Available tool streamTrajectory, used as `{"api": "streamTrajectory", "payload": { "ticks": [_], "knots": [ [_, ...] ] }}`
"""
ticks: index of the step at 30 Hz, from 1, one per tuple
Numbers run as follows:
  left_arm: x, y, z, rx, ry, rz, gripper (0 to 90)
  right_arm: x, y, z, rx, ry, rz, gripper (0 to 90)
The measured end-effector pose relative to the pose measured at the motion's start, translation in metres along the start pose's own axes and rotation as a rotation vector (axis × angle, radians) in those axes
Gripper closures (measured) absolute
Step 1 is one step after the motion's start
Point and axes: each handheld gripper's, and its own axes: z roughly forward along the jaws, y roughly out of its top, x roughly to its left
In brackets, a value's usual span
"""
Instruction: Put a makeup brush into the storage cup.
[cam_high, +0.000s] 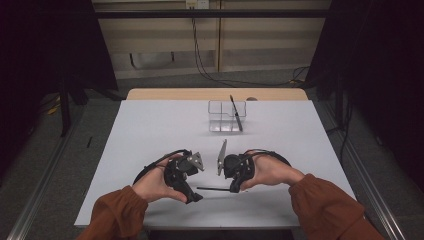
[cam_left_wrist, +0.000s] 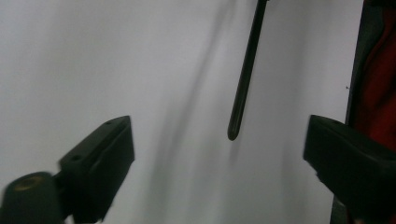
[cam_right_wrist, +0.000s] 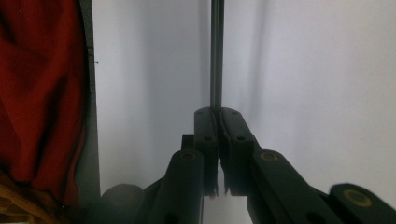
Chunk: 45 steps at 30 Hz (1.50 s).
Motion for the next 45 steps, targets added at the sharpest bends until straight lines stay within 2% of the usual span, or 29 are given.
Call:
{"api": "streamTrajectory", "payload": {
  "ticks": [1,4,5,7,8,9,11,13,18,23,24,26,27,28,29,31,34,36,41,43,45],
  "knots": [
    [0.000,0.001,0.000,0.009,-0.021,0.009,20.2,0.000,0.000,0.000,0.000,0.000,-0.003,86.9],
    [-0.002,0.003,0.001,0.014,-0.012,0.015,27.5,0.000,0.001,0.001,0.001,-0.002,-0.015,86.9],
    [-0.001,0.004,0.000,0.018,-0.034,0.011,31.6,0.000,0.001,0.000,0.004,-0.003,-0.015,86.9],
    [-0.001,0.006,0.000,0.019,-0.034,0.014,34.7,0.001,0.002,0.000,0.001,-0.006,-0.012,86.9],
    [-0.001,0.007,0.001,0.026,-0.039,0.025,39.9,0.001,0.002,0.001,0.000,-0.006,-0.010,86.9],
    [-0.001,0.008,0.001,0.023,-0.044,0.016,44.3,0.001,0.002,0.000,0.000,-0.005,-0.010,86.9],
    [-0.001,0.009,0.002,0.019,-0.028,0.030,46.5,0.001,0.002,0.000,-0.002,-0.007,-0.014,86.9],
    [-0.001,0.009,0.003,0.015,-0.041,0.034,53.4,0.002,0.003,0.000,-0.004,-0.006,-0.018,86.9],
    [-0.002,0.010,0.005,0.009,-0.078,0.019,60.1,0.002,0.003,0.000,-0.008,-0.009,-0.026,86.9],
    [-0.002,0.011,0.009,-0.015,-0.080,0.020,69.4,0.004,0.004,0.000,-0.015,-0.018,-0.032,86.9],
    [-0.005,0.011,0.011,-0.038,-0.081,-0.016,72.2,0.004,0.004,0.001,-0.016,-0.012,-0.037,86.9],
    [-0.006,0.012,0.013,-0.032,-0.087,-0.016,74.9,0.004,0.004,0.001,-0.025,-0.018,-0.047,86.8],
    [-0.004,0.012,0.012,0.009,-0.087,0.036,75.9,0.004,0.004,0.000,-0.027,-0.017,-0.044,86.8],
    [-0.003,0.013,0.012,0.020,-0.085,0.050,77.4,0.004,0.004,0.000,-0.029,-0.016,-0.052,86.8],
    [-0.004,0.012,0.013,0.007,-0.087,0.025,78.5,0.005,0.004,0.000,-0.028,-0.011,-0.045,86.8],
    [-0.003,0.012,0.012,0.000,-0.081,0.035,82.4,0.005,0.003,0.001,-0.031,-0.009,-0.040,86.8],
    [-0.003,0.012,0.013,0.000,-0.087,0.026,83.2,0.005,0.003,0.002,-0.035,-0.015,-0.048,86.7],
    [-0.003,0.012,0.013,0.016,-0.082,0.037,83.3,0.004,0.003,0.002,-0.034,-0.015,-0.048,86.6],
    [-0.003,0.011,0.014,0.007,-0.092,0.039,85.4,0.003,0.003,0.002,-0.036,-0.025,-0.057,85.4],
    [-0.004,0.011,0.015,0.001,-0.096,0.015,85.6,0.001,0.002,0.001,-0.048,-0.020,-0.060,83.7],
    [-0.002,0.012,0.014,0.009,-0.115,0.013,85.7,0.001,0.001,-0.001,-0.057,-0.019,-0.051,81.2]
  ]
}}
